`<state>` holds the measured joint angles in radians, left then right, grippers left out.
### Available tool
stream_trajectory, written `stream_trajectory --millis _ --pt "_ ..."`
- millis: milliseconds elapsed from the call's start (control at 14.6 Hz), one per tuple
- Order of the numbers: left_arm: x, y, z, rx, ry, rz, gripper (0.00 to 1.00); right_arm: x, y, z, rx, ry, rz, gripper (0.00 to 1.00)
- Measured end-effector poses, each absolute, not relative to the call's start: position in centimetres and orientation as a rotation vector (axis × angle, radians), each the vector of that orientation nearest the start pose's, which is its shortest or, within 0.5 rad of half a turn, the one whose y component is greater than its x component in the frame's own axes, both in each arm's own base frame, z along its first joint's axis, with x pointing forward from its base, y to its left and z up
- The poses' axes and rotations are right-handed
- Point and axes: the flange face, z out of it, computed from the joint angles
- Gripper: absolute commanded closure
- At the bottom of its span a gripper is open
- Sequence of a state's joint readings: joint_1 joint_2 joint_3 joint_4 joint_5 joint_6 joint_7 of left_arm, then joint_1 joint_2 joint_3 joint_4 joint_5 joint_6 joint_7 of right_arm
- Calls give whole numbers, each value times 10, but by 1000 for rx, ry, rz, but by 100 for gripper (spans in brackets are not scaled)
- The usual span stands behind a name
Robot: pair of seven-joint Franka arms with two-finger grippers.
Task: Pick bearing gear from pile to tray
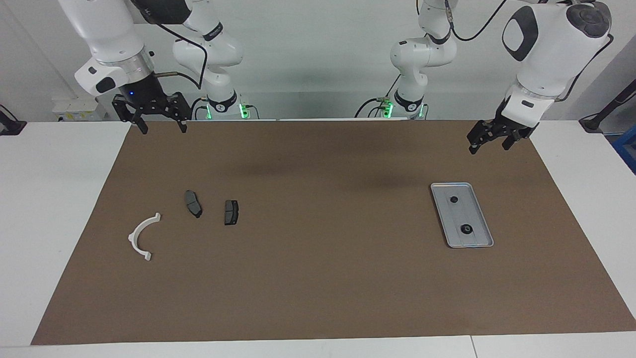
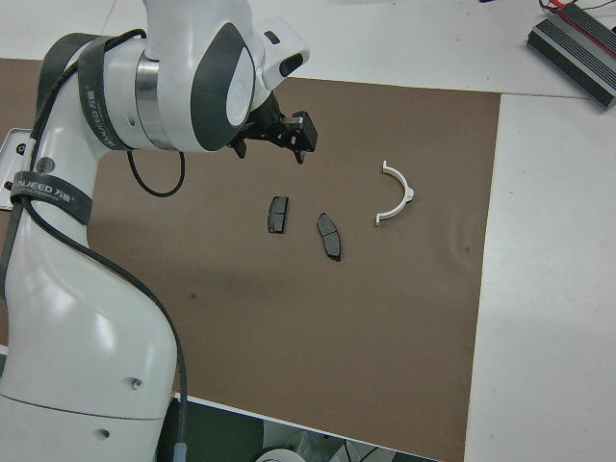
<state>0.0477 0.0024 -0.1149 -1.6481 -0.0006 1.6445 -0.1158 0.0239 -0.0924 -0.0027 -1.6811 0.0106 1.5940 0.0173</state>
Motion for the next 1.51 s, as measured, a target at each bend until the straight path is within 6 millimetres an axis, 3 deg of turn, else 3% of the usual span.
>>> stream_trajectory --millis 754,1508 --pt "543 -43 612 -3136 -61 26 0 527 12 624 -3131 -6 -8 0" --pt "540 -44 612 -3134 -58 48 0 527 12 624 -3131 -6 -8 0"
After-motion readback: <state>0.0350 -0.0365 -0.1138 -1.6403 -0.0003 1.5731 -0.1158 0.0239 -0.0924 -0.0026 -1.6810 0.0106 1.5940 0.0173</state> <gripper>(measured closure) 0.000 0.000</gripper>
